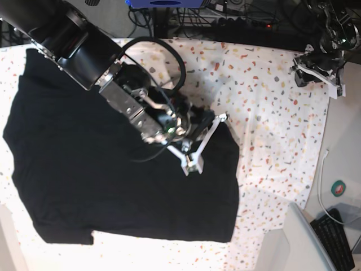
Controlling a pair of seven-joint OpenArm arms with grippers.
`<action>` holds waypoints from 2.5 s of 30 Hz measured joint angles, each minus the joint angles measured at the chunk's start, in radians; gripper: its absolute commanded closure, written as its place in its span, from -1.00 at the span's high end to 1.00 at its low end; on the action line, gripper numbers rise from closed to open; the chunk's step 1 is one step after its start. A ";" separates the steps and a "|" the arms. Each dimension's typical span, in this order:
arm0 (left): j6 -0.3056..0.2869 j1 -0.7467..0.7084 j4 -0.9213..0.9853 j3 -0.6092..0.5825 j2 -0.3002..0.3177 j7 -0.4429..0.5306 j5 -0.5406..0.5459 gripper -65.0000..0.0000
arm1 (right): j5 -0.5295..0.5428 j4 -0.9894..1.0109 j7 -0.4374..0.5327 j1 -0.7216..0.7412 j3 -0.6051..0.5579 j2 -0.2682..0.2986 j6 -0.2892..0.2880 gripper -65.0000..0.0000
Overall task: Layout the t-shirt on the table in an organized manner, then fold the t-shirt properly
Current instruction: 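Press and drag the shirt surface flat with the right gripper, then grasp the shirt hem corner with the left gripper and pull it straight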
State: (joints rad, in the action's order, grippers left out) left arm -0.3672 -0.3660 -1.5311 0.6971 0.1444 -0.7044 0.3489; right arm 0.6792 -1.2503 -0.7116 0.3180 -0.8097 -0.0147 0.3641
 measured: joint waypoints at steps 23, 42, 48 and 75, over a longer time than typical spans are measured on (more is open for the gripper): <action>0.080 0.084 0.014 -0.389 -0.061 0.148 -0.069 0.04 | -0.005 -0.045 -0.218 -0.021 0.278 0.068 -0.206 -0.36; 0.229 -0.081 0.010 -0.475 -0.081 0.473 -0.072 -1.00 | -0.016 -0.373 -0.143 -0.307 0.578 0.347 -0.206 -1.00; 0.283 -0.056 -0.044 -0.467 -0.017 0.399 -0.235 -1.00 | -0.023 -0.367 -0.019 -0.476 0.699 0.424 -0.200 -1.00; 0.282 0.513 -0.417 -0.513 -0.028 -0.111 -0.241 -1.00 | -0.002 -0.636 -0.134 -0.167 1.011 0.701 -0.329 -1.00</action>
State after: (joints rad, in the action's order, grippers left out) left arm -0.0853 0.1474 -1.9484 0.1837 0.1165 -0.8158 0.1081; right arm 0.6773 -1.8858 -0.8452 0.1509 0.2012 0.6865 0.0349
